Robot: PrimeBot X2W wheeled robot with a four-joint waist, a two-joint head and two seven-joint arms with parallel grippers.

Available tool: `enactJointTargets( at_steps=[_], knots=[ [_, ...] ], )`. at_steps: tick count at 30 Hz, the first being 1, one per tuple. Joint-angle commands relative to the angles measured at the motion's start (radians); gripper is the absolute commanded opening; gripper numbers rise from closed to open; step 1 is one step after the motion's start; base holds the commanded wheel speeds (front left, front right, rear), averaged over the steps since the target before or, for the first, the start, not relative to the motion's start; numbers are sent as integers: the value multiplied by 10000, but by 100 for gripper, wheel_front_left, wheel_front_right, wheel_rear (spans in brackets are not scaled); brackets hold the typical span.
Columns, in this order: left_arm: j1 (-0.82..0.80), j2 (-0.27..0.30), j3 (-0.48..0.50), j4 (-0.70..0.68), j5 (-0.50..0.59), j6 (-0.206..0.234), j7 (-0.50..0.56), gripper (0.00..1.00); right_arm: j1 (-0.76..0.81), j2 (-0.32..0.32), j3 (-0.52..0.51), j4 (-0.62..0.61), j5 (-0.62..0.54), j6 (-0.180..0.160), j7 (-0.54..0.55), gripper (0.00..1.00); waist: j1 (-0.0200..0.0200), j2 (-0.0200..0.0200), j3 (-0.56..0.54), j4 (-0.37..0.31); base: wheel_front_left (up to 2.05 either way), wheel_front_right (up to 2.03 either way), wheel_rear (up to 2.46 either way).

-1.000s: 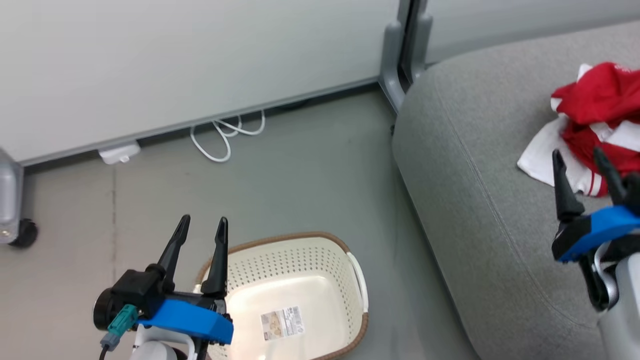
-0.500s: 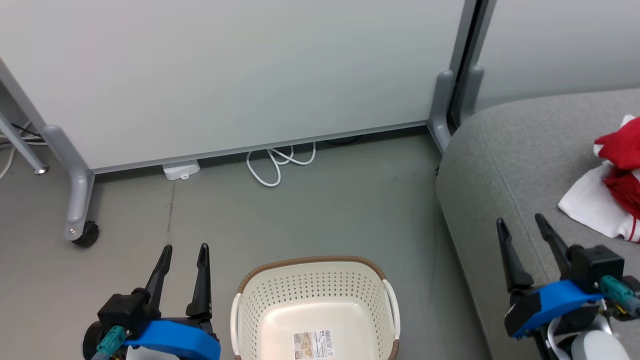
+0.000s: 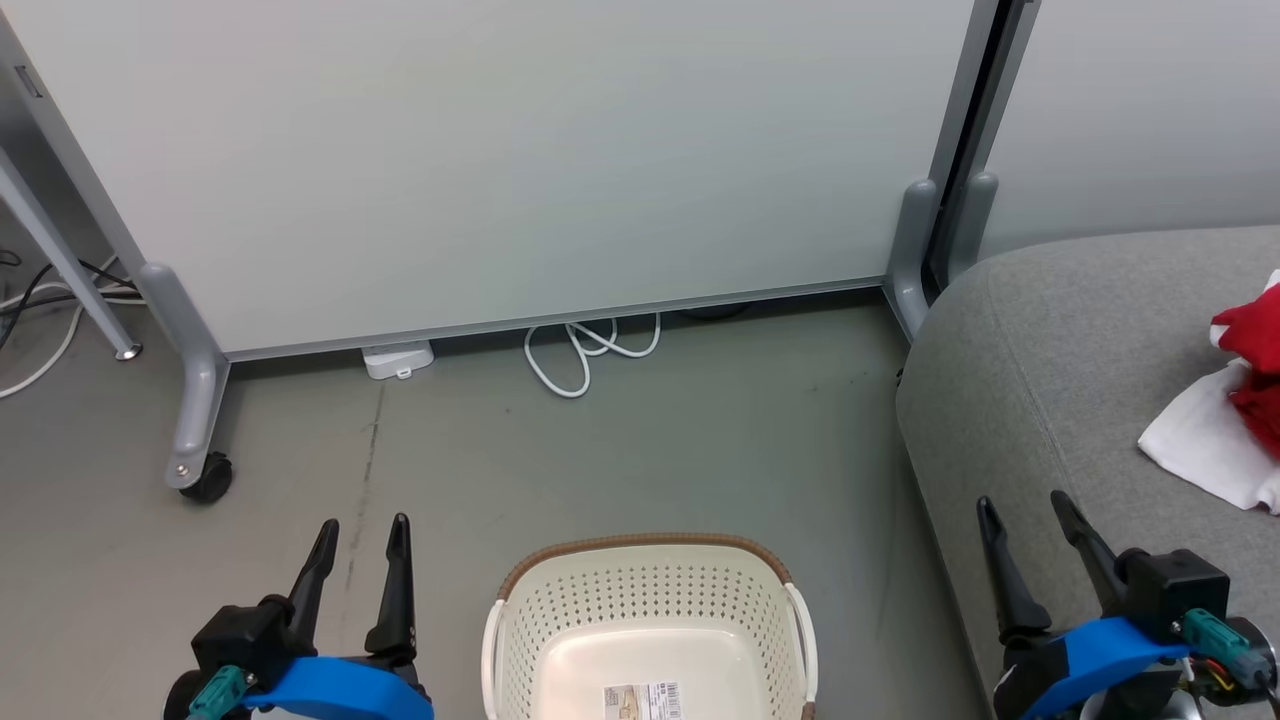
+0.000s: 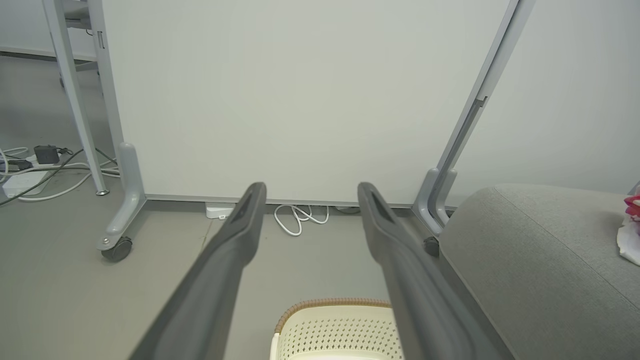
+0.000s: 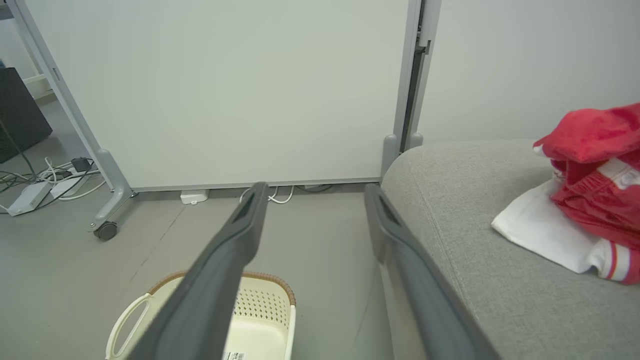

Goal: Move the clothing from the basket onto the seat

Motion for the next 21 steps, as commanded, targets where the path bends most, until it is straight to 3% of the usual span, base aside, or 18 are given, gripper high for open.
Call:
enactJointTargets(
  at_steps=[1,16,17,21],
  knots=[
    [97,90,-13,13,-50,-12,-27,100,84,40,40,2,32,1,18,100,0,0,-11,-39,0,0,0],
    [192,164,-125,173,-206,-12,-29,100,130,62,125,60,144,1,2,100,0,0,-97,-149,0,0,0],
    [140,122,-90,172,-196,0,0,0,24,40,123,62,121,0,25,0,0,0,-98,-150,0,0,0],
    [391,-1,-79,483,-217,0,64,0,84,69,117,454,138,0,67,0,0,0,-99,-151,0,0,0]
  ],
)
